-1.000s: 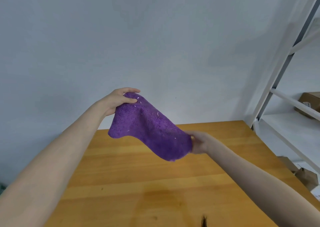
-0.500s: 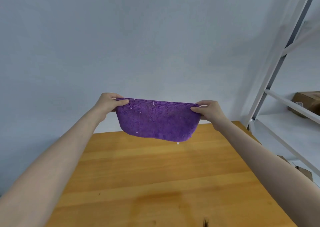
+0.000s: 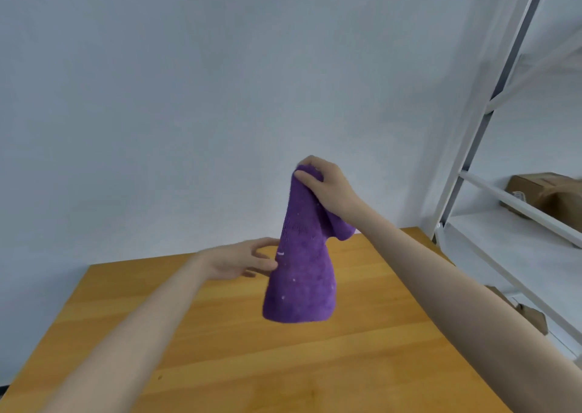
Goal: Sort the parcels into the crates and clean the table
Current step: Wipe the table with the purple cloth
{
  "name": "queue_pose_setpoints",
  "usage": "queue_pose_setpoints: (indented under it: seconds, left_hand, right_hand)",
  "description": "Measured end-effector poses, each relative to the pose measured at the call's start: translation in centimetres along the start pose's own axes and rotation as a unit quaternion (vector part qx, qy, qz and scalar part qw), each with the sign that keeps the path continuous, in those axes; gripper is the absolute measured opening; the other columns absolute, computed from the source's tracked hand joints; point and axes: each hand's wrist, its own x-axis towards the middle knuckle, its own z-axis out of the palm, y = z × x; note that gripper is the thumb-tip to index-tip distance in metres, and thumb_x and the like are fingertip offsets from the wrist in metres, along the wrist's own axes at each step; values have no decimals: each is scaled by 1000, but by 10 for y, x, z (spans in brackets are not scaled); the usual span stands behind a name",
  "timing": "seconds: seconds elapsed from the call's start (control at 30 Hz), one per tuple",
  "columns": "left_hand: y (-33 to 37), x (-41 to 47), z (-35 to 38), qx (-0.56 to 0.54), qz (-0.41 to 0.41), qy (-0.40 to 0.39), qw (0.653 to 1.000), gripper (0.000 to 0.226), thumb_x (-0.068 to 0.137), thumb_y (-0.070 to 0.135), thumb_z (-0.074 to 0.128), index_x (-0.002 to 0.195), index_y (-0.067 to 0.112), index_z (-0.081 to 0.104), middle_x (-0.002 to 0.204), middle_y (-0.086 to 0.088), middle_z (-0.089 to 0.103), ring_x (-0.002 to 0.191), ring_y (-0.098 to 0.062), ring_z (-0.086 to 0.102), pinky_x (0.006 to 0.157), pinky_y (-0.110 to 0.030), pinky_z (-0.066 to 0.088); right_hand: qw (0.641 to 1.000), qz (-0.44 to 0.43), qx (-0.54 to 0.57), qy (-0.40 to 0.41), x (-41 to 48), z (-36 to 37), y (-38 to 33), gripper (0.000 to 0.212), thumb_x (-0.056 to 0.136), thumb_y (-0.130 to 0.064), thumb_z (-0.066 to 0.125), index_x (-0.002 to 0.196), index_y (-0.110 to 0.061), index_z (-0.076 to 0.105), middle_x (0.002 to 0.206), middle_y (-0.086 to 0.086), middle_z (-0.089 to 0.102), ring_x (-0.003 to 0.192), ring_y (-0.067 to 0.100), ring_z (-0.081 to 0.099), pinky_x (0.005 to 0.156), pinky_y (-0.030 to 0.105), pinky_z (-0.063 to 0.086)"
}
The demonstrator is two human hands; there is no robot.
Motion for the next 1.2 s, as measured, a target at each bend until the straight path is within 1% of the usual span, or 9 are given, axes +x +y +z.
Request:
queue_pose_setpoints:
  seconds: [0.1, 0.23, 0.4, 0.53, 0.67, 0.8, 0.93, 1.1, 1.2]
  left_hand:
    - [25, 11, 25, -17, 73, 26, 997, 52, 77, 32, 72, 126, 26, 55, 121, 1, 65, 114, -17, 58, 96, -36, 42]
    - [46, 9, 30, -68, 114, 95, 987, 17, 86, 10, 66, 102, 7, 67, 98, -6, 71, 90, -19, 67, 80, -26, 53]
    - [53, 0, 23, -245, 77, 117, 959, 7, 83, 14, 59, 84, 10, 65, 75, -5, 67, 64, -15, 64, 59, -21, 52]
    - [55, 2, 18, -407, 87, 182, 891, 9, 88, 17, 56, 84, 12, 62, 66, -3, 66, 58, -17, 63, 62, -27, 52]
    - [55, 8, 17, -425, 99, 171, 883, 9, 88, 17, 56, 92, 11, 62, 75, -6, 68, 68, -21, 65, 69, -33, 51]
    - [55, 19, 14, -345, 71, 167, 921, 9, 90, 19, 59, 92, 12, 65, 80, -4, 70, 75, -19, 65, 68, -31, 52]
    - [56, 32, 10, -204, 82, 199, 955, 11, 92, 15, 59, 101, 15, 66, 93, -1, 66, 79, -15, 63, 62, -26, 52]
    - [65, 54, 24, -68, 97, 259, 959, 8, 88, 3, 63, 95, 7, 61, 91, -8, 67, 87, -23, 64, 79, -40, 54]
    - [73, 71, 30, -47, 104, 290, 950, 44, 85, 3, 67, 119, 8, 41, 102, -12, 65, 89, -22, 64, 76, -36, 54]
  right_hand:
    - [1000, 7, 4, -22, 6, 6, -3, 10, 94, -16, 55, 87, -16, 62, 86, -5, 64, 83, 9, 57, 80, 21, 44]
    - [998, 47, -20, 29, 10, 4, 13, 10, 93, -16, 56, 94, -13, 66, 91, -1, 66, 87, 14, 59, 78, 20, 44]
    - [955, 272, -118, -31, 2, -4, 58, 54, 97, -43, 43, 143, -16, 34, 124, 11, 49, 114, 27, 49, 91, 35, 38]
    - [847, 498, 122, -141, -50, 14, 68, 87, 86, -76, 17, 141, -12, 39, 137, 12, 50, 121, 35, 51, 97, 45, 43]
    - [706, 515, 480, -80, -77, 19, 55, 85, 83, -79, 20, 102, -9, 64, 89, 12, 74, 90, 31, 66, 74, 42, 56]
    - [737, 412, 535, -22, -68, 7, 49, 49, 95, -50, 44, 108, -8, 65, 106, 13, 68, 94, 28, 65, 78, 39, 54]
    - [853, 383, 354, -2, -63, -15, 64, 34, 88, -1, 61, 122, -3, 56, 118, 18, 63, 100, 29, 65, 74, 37, 57]
    - [900, 373, 220, 51, -68, -39, 75, 51, 84, -12, 70, 127, -17, 42, 110, 13, 64, 92, 23, 66, 73, 33, 56]
    - [917, 339, 212, -6, -70, -55, 81, 40, 90, -21, 64, 127, -24, 50, 105, 9, 68, 90, 19, 66, 76, 30, 55]
